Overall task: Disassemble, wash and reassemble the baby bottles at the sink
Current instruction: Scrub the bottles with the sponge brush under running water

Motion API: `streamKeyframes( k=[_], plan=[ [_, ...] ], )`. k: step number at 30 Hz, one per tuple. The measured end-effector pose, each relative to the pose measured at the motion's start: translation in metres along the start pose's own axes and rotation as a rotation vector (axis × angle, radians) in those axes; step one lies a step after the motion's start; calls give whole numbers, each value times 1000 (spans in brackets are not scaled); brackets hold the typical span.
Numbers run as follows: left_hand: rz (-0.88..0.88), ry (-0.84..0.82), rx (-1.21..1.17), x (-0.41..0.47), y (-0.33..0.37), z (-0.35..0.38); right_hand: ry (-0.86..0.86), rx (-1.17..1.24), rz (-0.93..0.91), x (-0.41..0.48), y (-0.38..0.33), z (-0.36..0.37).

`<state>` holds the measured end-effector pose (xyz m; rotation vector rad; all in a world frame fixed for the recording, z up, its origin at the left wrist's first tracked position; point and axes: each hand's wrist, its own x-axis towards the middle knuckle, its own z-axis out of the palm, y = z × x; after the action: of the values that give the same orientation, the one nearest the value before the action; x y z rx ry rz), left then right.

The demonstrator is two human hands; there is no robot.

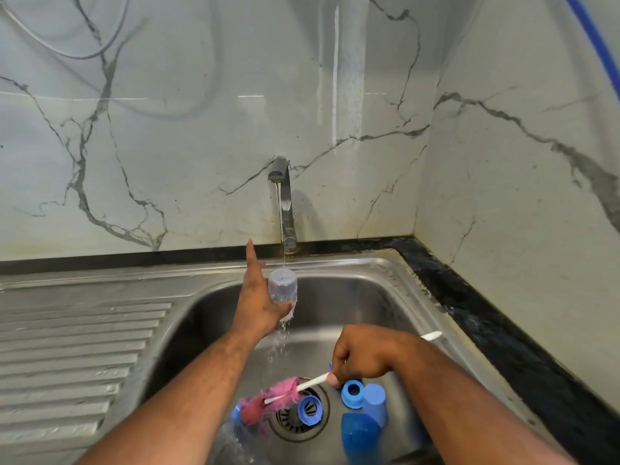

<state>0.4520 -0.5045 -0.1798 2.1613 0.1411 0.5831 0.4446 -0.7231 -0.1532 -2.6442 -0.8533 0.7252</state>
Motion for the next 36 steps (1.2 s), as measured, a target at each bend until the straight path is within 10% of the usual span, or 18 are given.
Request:
streamKeyframes(
  k=[27, 36],
  plan=[
    [11, 45, -24, 4, -4, -4, -24, 21, 15, -3, -3, 0],
    [-556, -85, -540, -2, -8, -28, -21, 1, -17, -3, -4, -2]
  ],
)
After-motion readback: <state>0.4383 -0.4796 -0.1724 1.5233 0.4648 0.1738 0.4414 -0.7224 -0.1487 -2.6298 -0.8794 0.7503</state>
